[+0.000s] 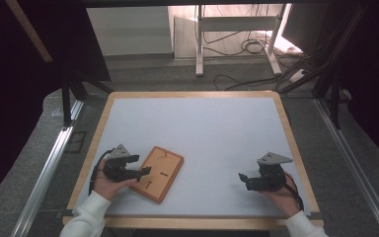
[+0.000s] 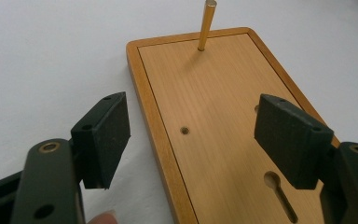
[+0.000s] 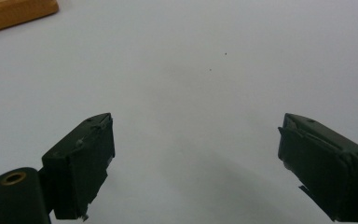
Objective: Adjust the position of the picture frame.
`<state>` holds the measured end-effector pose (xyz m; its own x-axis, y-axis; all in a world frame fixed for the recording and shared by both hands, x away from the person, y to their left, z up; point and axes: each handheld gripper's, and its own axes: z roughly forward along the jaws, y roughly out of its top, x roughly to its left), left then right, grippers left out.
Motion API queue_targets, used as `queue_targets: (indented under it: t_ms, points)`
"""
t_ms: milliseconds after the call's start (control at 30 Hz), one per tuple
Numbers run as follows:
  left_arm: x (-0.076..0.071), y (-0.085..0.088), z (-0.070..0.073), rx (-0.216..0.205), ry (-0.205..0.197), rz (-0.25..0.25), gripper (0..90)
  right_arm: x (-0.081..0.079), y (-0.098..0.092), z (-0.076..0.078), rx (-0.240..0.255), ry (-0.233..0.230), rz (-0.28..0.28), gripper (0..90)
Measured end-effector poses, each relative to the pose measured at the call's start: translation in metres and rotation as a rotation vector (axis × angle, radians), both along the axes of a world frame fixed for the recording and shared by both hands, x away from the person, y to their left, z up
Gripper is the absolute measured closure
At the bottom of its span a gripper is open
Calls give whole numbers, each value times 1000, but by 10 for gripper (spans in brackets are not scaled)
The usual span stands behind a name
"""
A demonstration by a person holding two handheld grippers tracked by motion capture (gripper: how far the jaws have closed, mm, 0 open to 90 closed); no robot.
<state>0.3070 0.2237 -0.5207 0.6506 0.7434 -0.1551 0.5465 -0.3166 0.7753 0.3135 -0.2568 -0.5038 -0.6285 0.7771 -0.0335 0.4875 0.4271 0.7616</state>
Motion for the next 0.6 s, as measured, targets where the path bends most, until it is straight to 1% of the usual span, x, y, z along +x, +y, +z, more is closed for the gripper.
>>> queue_targets:
  t_ms: [67, 100, 167, 200, 267, 300, 333, 400, 433, 500, 600]
  points:
    - [1, 0, 0, 0, 1, 1, 261, -1, 0, 0, 0, -20, 3, 117]
    - [1, 0, 0, 1, 2, 3, 261, -1, 0, 0, 0, -20, 3, 117]
    - [1, 0, -1, 4, 0, 6, 261, -3, -1, 0, -7, -55, -4, 123]
    - [2, 1, -1, 4, 0, 6, 262, -3, -1, -1, -5, -60, -6, 127]
    - [2, 0, -1, 9, -1, 4, 262, -4, -1, -3, -6, -60, -2, 132]
    - [1, 1, -1, 21, -6, -3, 264, -5, 0, -4, -6, -45, 9, 134]
    - [0, 1, -1, 22, -9, -2, 265, -5, 2, -4, -8, -43, 19, 134]
    - [0, 2, -1, 20, -12, -2, 266, -6, 3, -4, -12, -44, 22, 136]
    - [-1, 3, 0, 18, -15, 2, 270, -7, 5, -4, -16, -41, 37, 144]
    - [-3, 4, 2, 10, -20, 3, 274, -9, 6, -5, -18, -41, 43, 145]
    - [-6, 5, 3, 11, -29, -5, 275, -10, 6, -6, -17, -35, 45, 146]
